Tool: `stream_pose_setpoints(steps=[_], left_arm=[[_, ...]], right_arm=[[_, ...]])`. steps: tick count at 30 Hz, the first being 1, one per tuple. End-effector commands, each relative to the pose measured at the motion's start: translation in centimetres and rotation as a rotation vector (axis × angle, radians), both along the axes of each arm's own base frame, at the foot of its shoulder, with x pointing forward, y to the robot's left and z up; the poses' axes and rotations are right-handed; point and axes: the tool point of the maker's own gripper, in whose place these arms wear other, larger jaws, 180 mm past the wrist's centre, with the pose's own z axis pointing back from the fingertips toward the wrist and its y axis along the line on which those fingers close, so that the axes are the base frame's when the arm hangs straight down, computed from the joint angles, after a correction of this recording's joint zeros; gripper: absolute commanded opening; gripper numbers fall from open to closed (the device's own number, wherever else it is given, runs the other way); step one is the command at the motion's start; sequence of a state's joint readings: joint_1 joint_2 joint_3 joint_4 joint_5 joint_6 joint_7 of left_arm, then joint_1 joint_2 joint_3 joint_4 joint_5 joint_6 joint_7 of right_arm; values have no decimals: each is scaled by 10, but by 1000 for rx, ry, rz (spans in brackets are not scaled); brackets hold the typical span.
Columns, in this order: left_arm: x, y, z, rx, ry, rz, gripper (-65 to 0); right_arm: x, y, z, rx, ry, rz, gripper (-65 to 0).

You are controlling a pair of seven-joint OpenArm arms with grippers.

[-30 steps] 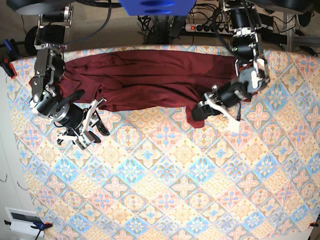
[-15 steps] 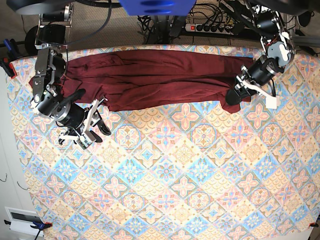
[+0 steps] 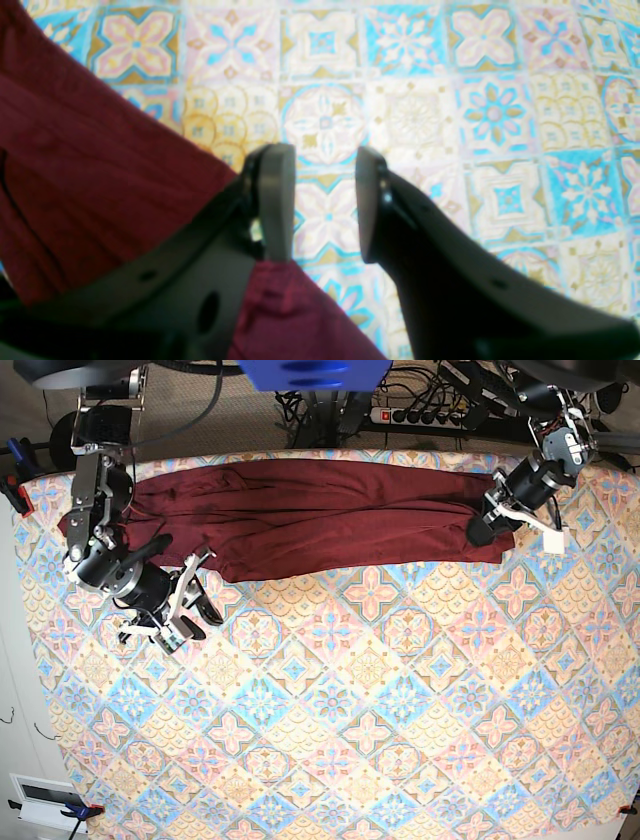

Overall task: Layout the t-shirt on the table in an organized manner, then fold the t-shirt properly
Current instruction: 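Drag the grasped fabric with the left gripper toward the shirt's end, then tuck the shirt end fabric with the left gripper into the fold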

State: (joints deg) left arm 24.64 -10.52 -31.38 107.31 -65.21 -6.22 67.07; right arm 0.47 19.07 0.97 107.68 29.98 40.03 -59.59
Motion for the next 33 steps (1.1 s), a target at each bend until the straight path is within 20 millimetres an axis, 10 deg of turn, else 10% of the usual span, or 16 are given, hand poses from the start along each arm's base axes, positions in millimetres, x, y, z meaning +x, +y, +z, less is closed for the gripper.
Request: stream_pose_setpoints(steps=[1,11,23,33], left_arm=[[5,2,11,6,-41,-4,-563],[-3,16,1,-16,48,81,-133],[5,59,19,130,102,-36,-129],[15,53,-29,137,304,-216,-129]], right_arm=[[6,1,15,16,-50,7,-454],[6,0,15,14,-50,5,-454],[6,1,15,16,-50,7,-454],[6,1,15,16,-50,7,-454]])
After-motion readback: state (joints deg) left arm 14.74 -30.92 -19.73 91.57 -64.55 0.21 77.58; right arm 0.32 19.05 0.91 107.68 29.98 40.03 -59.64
